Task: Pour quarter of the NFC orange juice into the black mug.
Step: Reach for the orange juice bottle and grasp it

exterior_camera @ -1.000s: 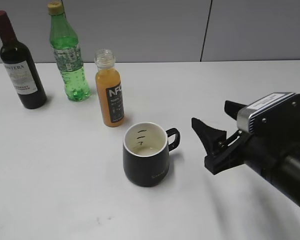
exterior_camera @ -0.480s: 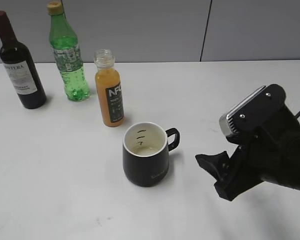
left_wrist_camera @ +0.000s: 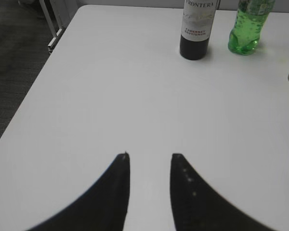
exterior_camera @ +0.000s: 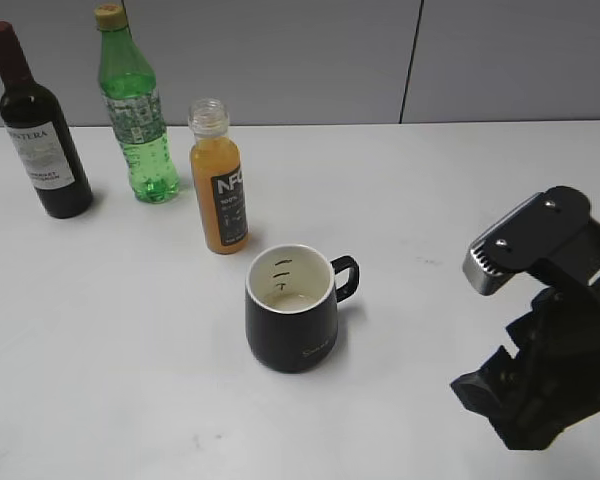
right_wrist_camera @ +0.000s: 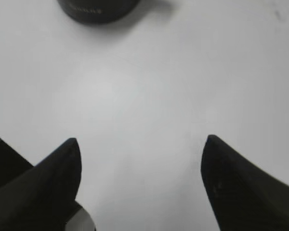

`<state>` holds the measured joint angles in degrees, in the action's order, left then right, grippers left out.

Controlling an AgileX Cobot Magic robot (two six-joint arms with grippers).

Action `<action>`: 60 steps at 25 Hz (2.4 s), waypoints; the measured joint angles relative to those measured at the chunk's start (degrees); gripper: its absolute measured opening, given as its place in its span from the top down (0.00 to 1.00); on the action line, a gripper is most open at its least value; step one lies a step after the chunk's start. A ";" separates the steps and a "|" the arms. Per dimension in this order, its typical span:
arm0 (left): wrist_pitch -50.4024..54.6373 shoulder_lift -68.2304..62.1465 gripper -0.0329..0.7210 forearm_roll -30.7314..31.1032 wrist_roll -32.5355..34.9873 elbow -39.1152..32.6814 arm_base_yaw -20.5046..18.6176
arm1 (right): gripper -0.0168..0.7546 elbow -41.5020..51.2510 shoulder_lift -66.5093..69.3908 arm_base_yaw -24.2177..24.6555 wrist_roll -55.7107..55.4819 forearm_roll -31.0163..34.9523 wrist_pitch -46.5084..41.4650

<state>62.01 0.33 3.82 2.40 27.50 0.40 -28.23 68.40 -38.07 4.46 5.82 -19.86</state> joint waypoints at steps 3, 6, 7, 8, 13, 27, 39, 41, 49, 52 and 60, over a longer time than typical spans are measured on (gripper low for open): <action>0.00 0.00 0.65 0.00 0.00 0.00 0.00 | 0.22 -1.93 -2.60 0.00 -7.04 -6.39 -8.13; 0.00 0.00 0.65 -0.04 0.00 0.00 0.00 | 0.22 -3.51 -6.20 0.00 -9.56 -9.66 -14.31; 0.00 0.00 0.65 -0.04 0.00 0.00 0.00 | 0.22 -3.75 -7.38 0.00 -10.35 -10.25 -16.04; 0.00 0.00 0.65 -0.04 0.00 0.00 0.00 | 0.22 -3.80 -8.62 0.00 -11.16 -10.65 -17.53; 0.00 0.00 0.65 0.00 0.00 0.00 0.00 | 0.22 -3.92 -16.59 0.00 -14.15 -13.15 -24.58; 0.00 0.00 0.65 0.00 0.00 0.00 0.00 | 0.22 -3.92 -40.06 17.81 -13.86 -13.14 -36.40; 0.00 0.00 0.65 0.00 0.00 0.00 0.00 | 0.19 1.21 -60.94 27.91 -9.39 -10.18 -36.96; 0.00 0.00 0.65 -0.06 0.00 0.00 0.00 | 0.15 2.67 -64.01 29.03 -8.21 -8.57 -36.96; 0.00 0.00 0.65 -0.01 0.00 0.00 0.00 | 0.13 4.74 -68.60 31.90 -5.69 -4.64 -34.73; 0.00 0.00 0.65 -0.01 0.00 0.00 0.00 | 0.13 4.74 -68.60 32.05 -5.57 -4.34 -34.54; 0.00 0.00 0.65 -0.01 0.00 0.00 0.00 | 0.17 4.74 -68.60 32.05 -5.57 -4.34 -34.48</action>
<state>62.01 0.33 3.81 2.40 27.50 0.40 -23.49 -0.19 -6.02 -1.11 1.48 -54.34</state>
